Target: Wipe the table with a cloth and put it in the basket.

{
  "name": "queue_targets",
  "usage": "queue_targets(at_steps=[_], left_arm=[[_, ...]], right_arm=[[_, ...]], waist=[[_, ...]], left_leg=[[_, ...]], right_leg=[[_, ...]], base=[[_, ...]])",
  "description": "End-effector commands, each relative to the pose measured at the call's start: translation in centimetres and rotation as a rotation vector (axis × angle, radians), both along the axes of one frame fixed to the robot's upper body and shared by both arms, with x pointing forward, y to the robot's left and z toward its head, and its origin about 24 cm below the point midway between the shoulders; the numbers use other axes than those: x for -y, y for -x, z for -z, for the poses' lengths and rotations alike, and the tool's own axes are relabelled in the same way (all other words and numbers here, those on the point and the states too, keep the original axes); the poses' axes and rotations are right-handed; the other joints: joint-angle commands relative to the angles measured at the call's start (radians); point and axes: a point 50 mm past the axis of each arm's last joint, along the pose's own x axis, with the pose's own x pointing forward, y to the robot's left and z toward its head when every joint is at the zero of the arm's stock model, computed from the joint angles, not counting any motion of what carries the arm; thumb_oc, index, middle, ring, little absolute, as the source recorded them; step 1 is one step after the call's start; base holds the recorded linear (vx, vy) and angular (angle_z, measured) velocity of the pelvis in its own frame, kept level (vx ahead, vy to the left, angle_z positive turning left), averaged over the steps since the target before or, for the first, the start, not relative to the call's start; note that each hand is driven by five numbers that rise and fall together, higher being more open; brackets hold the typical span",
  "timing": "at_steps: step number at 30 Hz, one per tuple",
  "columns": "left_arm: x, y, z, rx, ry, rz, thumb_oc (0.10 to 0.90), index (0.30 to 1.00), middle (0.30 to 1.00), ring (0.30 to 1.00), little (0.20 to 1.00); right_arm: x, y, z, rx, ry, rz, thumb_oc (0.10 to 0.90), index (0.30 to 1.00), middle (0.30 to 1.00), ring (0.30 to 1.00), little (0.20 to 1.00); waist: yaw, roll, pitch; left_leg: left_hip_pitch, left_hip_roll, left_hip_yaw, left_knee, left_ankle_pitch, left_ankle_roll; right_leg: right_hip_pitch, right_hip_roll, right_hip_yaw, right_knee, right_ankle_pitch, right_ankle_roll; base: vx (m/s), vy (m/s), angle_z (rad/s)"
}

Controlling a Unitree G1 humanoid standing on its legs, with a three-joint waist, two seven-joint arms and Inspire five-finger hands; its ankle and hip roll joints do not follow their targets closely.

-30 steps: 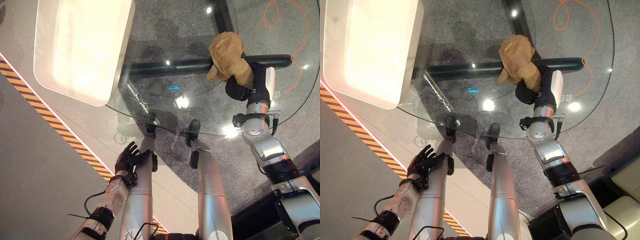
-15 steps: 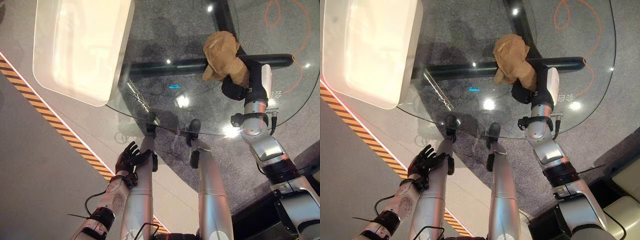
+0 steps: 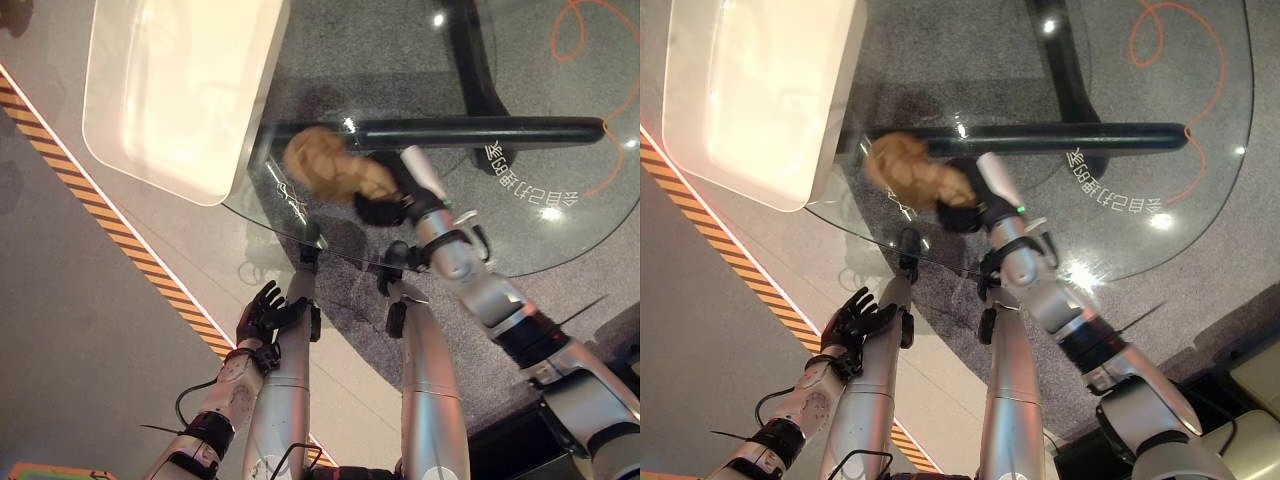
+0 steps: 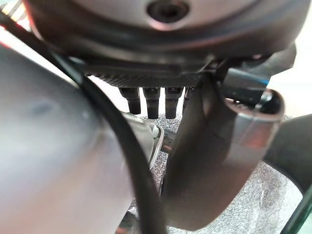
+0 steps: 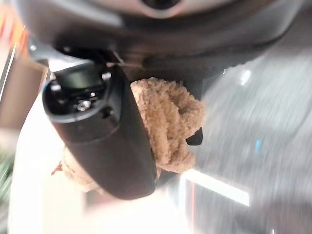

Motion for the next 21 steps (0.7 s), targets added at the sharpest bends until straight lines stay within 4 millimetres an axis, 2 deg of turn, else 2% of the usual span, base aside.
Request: queue_targets(at_steps=[1,11,21], left_arm=[[1.7,3.1,2.7,-0.108,0.012,0.069,0.800,0.900,0.900,0.900,0.900],[1.8,2.9,2.5,-0.108,0.006,0.071,0.800,0.900,0.900,0.900,0.900],[1.5,3.1,2.6,-0.103,0.006,0.060,0.800,0.900,0.900,0.900,0.900]], right_arm=[[-2.7,2.0,-1.0,0.047,-0.053,-0.168,0.100,0.300,0.300,0.300,0.200],[-2.7,2.0,-0.5,0.036,-0.058,-0.166,0.100,0.300,0.300,0.300,0.200],[-1.5,1.6,-0.5,0.047,-0.149,-0.083,0.100,0.300,0.300,0.300,0.200]], waist=[[-0.007,0.021,-0.017],[-0.007,0.021,-0.017],[-0.011,0.021,-0.017]], left_leg=[[-0.024,-0.087,0.098,0.187,-0.198,0.078],[-0.025,-0.084,0.100,0.190,-0.197,0.076],[-0.006,-0.081,0.102,0.187,-0.197,0.078]], right_leg=[[-0.001,0.031,-0.008,-0.199,0.157,0.061],[-0.004,0.026,-0.012,-0.196,0.160,0.063],[0.011,0.025,-0.013,-0.195,0.161,0.061]], base=[[0.00,-0.011,0.21],[0.00,-0.006,0.08],[0.00,0.000,0.00]])
